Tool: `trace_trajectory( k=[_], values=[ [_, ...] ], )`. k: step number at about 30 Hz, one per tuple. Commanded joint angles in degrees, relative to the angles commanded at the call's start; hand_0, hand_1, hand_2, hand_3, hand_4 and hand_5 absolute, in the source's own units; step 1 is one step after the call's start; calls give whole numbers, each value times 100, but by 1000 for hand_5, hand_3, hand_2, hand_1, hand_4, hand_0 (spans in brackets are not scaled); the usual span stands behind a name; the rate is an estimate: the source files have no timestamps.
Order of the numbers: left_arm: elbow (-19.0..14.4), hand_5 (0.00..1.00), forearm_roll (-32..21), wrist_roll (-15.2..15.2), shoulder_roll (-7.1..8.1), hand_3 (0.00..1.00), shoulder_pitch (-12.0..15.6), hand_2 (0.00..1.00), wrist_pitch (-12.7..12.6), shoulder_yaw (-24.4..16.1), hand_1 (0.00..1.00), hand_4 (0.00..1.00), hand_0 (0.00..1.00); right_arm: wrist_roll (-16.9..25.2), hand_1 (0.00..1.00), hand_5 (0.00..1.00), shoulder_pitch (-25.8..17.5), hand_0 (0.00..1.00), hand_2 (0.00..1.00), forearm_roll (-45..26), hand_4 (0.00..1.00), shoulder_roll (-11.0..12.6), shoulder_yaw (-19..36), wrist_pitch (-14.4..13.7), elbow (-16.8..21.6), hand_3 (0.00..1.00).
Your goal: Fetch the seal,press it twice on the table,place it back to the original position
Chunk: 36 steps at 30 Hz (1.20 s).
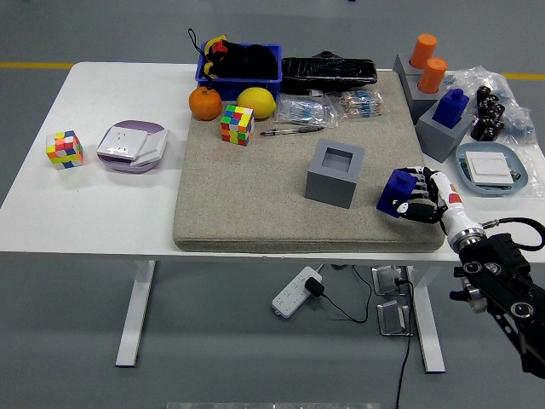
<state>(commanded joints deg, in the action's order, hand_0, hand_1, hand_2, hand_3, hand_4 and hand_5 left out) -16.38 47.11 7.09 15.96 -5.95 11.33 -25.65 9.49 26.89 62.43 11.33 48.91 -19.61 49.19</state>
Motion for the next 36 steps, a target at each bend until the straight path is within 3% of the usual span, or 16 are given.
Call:
trace_trajectory(
  k=[12, 23, 29, 36],
  values=[
    [6, 333, -1, -2, 5, 814, -4, 758, -1, -32, 796, 744, 830, -103, 429, 2, 110, 603, 423, 319, 665, 149, 379, -85, 438, 464],
    [4, 333, -1, -4, 12, 814, -7, 757, 5, -62, 796, 743, 830, -236, 428, 2, 461, 601, 422, 549, 664, 284, 508, -123, 791, 463],
    [3, 333, -6, -4, 17, 814, -19, 758, 6, -64, 796, 743, 830, -277, 428, 2, 699, 602, 422, 596, 664, 197, 353, -118, 956, 463],
    [4, 332, -11, -4, 21, 814, -28, 758, 8, -56, 794, 742, 830, -289, 427, 2, 920, 601, 422, 537, 664, 15, 57, -95, 875, 463]
  ],
)
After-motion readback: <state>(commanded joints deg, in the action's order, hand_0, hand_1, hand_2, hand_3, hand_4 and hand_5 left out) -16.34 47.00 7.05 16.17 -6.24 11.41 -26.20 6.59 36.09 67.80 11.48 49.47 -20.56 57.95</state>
